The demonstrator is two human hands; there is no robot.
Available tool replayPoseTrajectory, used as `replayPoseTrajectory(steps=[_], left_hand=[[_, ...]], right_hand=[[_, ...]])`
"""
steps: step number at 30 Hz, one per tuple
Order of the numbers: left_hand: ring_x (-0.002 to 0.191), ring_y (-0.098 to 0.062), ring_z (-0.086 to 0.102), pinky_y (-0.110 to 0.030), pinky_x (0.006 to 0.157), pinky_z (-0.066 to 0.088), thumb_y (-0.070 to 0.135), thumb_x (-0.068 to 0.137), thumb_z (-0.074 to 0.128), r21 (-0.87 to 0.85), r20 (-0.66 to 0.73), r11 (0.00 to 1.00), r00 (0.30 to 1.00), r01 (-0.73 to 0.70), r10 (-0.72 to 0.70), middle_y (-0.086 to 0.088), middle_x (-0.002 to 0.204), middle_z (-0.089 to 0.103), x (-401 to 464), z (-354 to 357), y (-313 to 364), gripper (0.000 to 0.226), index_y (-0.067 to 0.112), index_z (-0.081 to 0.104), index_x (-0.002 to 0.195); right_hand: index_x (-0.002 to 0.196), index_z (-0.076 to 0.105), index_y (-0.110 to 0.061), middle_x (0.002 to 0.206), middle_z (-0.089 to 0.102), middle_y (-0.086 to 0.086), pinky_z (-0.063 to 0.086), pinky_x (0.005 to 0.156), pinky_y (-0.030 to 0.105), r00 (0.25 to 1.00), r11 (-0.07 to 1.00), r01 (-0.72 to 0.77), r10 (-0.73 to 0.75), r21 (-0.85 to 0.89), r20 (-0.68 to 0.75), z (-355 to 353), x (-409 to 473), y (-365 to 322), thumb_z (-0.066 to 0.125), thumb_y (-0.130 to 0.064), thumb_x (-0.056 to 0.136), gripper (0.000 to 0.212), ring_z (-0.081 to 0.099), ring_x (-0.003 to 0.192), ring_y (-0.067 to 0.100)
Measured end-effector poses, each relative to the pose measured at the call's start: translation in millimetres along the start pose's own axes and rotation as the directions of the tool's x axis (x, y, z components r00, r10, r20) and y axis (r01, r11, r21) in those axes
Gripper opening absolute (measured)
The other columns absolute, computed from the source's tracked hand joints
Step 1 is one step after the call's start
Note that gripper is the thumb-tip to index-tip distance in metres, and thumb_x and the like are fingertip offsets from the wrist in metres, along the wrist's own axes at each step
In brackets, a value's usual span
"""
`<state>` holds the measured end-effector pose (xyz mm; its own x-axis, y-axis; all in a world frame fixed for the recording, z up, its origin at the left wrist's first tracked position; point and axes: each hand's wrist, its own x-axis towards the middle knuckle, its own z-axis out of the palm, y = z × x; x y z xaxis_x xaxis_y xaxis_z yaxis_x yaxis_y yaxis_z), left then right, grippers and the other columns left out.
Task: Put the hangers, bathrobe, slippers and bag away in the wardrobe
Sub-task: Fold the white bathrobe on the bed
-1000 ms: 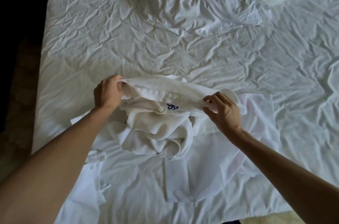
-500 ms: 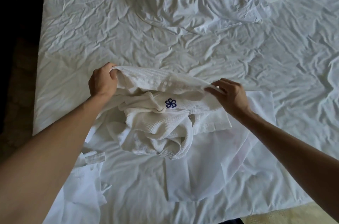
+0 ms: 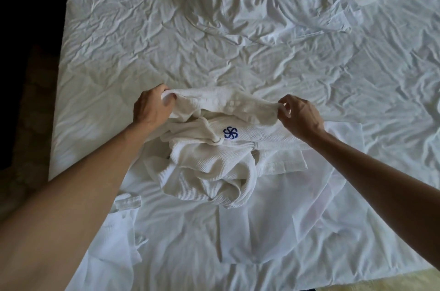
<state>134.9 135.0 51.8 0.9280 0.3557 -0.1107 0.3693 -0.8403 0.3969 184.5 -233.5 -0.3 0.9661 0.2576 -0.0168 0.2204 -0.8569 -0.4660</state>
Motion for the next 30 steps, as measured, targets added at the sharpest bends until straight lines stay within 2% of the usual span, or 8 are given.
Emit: replayPoseTrajectory(steps=[6, 10, 14, 18, 21, 24, 27, 30], left_hand=[[0.072, -0.032, 0.059, -0.032, 0.059, 0.039, 0.035, 0.097, 0.059, -0.079, 0.124, 0.983, 0.980, 0.166, -0.155, -0.004, 0.064, 0.054, 1.0, -8.1, -3.3, 0.042, 0.009, 0.055, 0.064], [0.066, -0.025, 0.054, -0.031, 0.061, 0.038, 0.036, 0.098, 0.061, -0.125, 0.102, 0.975, 0.980, 0.185, -0.173, -0.001, 0.061, 0.051, 5.0, -41.3, 7.8, 0.045, 0.015, 0.052, 0.059], [0.074, -0.034, 0.062, -0.037, 0.064, 0.048, 0.035, 0.098, 0.059, -0.077, 0.049, 0.984, 0.986, 0.160, -0.157, -0.010, 0.072, 0.064, 7.0, -94.6, 24.7, 0.039, 0.015, 0.057, 0.064], [0.077, -0.036, 0.065, -0.041, 0.066, 0.052, 0.030, 0.096, 0.057, -0.043, -0.063, 0.988, 0.987, 0.146, -0.149, -0.013, 0.076, 0.066, 6.0, -154.2, 41.3, 0.033, 0.008, 0.060, 0.072], [0.084, -0.040, 0.064, -0.039, 0.067, 0.049, 0.025, 0.095, 0.058, 0.030, -0.170, 0.993, 0.980, 0.113, -0.106, -0.016, 0.086, 0.068, 5.7, -206.7, 61.5, 0.025, 0.010, 0.055, 0.075], [0.089, -0.044, 0.063, -0.044, 0.071, 0.052, 0.020, 0.095, 0.060, 0.081, -0.255, 0.994, 0.966, 0.075, -0.052, -0.021, 0.091, 0.067, 2.0, -270.6, 89.7, 0.018, 0.014, 0.059, 0.078], [0.093, -0.044, 0.063, -0.048, 0.077, 0.055, 0.021, 0.097, 0.059, 0.135, -0.345, 0.985, 0.937, 0.103, -0.051, -0.022, 0.099, 0.066, -3.9, -332.1, 114.9, 0.016, 0.009, 0.070, 0.098], [0.090, -0.042, 0.064, -0.048, 0.074, 0.056, 0.027, 0.099, 0.060, 0.179, -0.444, 0.979, 0.896, 0.101, -0.011, -0.020, 0.098, 0.067, -9.9, -388.4, 137.8, 0.021, 0.009, 0.071, 0.103]], right_hand=[[0.071, 0.054, -0.007, 0.070, 0.060, 0.010, 0.034, 0.053, 0.031, 0.999, 0.994, -0.041, 0.038, -0.100, -0.026, -13.2, 6.2, -9.5, 0.047, -0.032, 0.104, 0.042, 0.052, 0.054, 0.027], [0.070, 0.052, -0.013, 0.050, 0.045, -0.001, 0.028, 0.044, 0.026, 0.982, 0.983, 0.173, -0.167, -0.064, 0.092, -55.6, 20.1, -23.2, 0.036, -0.052, 0.100, 0.051, 0.048, 0.040, 0.025], [0.072, 0.061, -0.009, 0.054, 0.054, 0.009, 0.039, 0.050, 0.031, 0.917, 0.912, 0.373, -0.335, -0.169, 0.215, -117.9, 40.5, -39.7, 0.064, -0.038, 0.095, 0.038, 0.061, 0.054, 0.034], [0.082, 0.069, -0.006, 0.073, 0.068, 0.020, 0.047, 0.059, 0.037, 0.943, 0.863, 0.334, -0.310, -0.379, 0.123, -183.5, 61.8, -77.0, 0.056, -0.039, 0.097, 0.039, 0.069, 0.069, 0.038], [0.087, 0.070, -0.004, 0.083, 0.068, 0.025, 0.041, 0.062, 0.037, 0.975, 0.888, 0.203, -0.223, -0.412, -0.001, -239.2, 77.6, -110.9, 0.051, -0.038, 0.100, 0.042, 0.068, 0.078, 0.041], [0.090, 0.070, -0.006, 0.090, 0.069, 0.025, 0.048, 0.068, 0.041, 0.978, 0.904, 0.122, -0.180, -0.410, -0.107, -298.7, 90.1, -145.2, 0.049, -0.041, 0.100, 0.042, 0.068, 0.085, 0.041], [0.092, 0.071, -0.004, 0.091, 0.069, 0.027, 0.051, 0.071, 0.043, 0.946, 0.880, 0.135, -0.252, -0.455, -0.206, -356.8, 99.7, -180.3, 0.048, -0.039, 0.100, 0.042, 0.068, 0.085, 0.043], [0.092, 0.073, -0.006, 0.088, 0.070, 0.023, 0.047, 0.068, 0.038, 0.898, 0.831, 0.132, -0.331, -0.541, -0.291, -414.5, 102.6, -212.9, 0.044, -0.039, 0.101, 0.045, 0.068, 0.080, 0.041]])
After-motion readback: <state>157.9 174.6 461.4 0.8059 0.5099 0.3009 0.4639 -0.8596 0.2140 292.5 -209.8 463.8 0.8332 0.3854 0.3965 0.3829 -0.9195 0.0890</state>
